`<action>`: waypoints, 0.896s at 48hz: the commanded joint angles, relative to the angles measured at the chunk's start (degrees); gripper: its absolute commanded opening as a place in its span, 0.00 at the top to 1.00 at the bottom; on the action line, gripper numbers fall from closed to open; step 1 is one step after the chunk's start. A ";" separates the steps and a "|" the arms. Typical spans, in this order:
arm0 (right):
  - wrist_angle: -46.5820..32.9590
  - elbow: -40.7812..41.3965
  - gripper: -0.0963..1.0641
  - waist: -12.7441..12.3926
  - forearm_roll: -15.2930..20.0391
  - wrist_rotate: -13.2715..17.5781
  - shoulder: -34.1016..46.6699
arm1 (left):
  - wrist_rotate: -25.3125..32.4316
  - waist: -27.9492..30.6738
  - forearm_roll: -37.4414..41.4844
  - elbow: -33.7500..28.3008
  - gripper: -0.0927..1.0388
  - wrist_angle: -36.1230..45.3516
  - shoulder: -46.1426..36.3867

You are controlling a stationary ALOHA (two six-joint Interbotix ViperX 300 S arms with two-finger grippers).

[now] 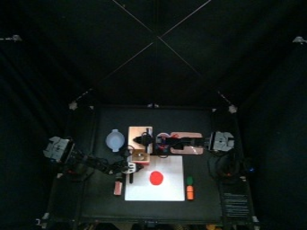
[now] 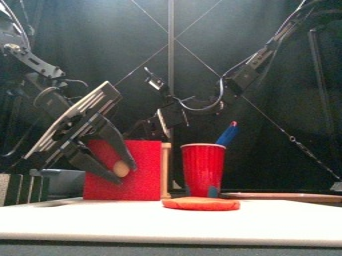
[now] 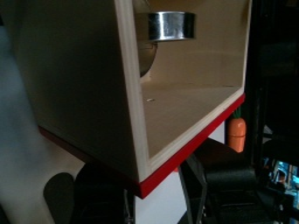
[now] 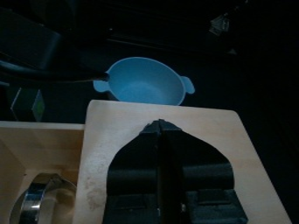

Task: Get the cutter from the drawer then cut the dough then place the extra dough in the bowl
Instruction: Place the cutter on the board

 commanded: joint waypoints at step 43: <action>1.93 -0.26 0.93 0.70 0.00 0.62 -2.29 | 1.49 -3.60 16.00 3.16 0.23 3.69 -13.80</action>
